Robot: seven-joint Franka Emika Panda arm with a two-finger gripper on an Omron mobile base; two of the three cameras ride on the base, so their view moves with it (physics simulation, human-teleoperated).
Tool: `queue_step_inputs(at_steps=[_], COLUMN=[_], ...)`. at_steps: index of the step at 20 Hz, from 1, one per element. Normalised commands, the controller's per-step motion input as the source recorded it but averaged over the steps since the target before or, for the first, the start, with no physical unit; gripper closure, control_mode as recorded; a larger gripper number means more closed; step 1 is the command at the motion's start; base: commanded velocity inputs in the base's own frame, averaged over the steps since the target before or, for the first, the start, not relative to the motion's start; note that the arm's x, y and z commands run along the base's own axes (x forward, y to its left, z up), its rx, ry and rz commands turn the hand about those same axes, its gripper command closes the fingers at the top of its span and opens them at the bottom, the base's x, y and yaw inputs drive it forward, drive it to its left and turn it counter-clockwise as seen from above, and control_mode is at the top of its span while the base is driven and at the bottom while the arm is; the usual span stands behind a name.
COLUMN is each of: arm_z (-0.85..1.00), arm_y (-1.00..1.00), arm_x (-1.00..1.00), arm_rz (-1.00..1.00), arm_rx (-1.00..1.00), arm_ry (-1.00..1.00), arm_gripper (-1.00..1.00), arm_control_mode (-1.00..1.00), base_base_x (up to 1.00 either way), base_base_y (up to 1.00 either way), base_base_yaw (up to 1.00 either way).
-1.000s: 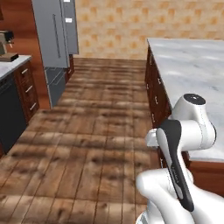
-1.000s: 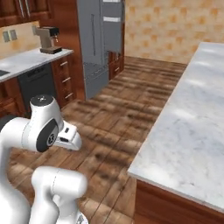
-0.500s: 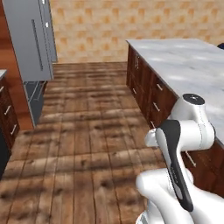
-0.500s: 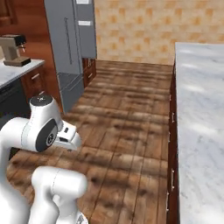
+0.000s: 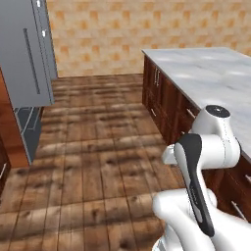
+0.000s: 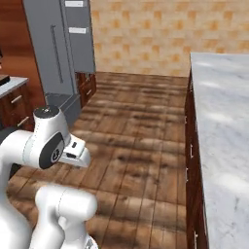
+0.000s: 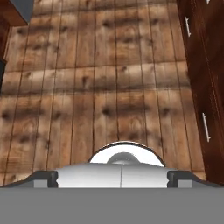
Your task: Place the cold items (bell pepper and pear) from the fridge in one tupperware on the dining counter. Place the warm items (kebab skewer and hot dog) in the stove area in another tupperware.
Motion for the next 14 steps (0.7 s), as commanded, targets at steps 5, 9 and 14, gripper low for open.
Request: queue_step_inputs(at_steps=[5, 9, 14], arm_z=[0.00, 0.00, 0.00], arm_y=[0.00, 0.00, 0.00], arm_x=[0.00, 0.00, 0.00], arm_rz=[0.00, 0.00, 0.00], arm_rx=[0.00, 0.00, 0.00], arm_ry=[0.00, 0.00, 0.00], arm_gripper=[-1.00, -1.00, -1.00], arm_control_mode=[1.00, 1.00, 1.00], base_base_x=[1.00, 1.00, 1.00], base_base_y=[0.08, 0.14, 0.36], base_base_yaw=[-0.15, -0.06, 0.00])
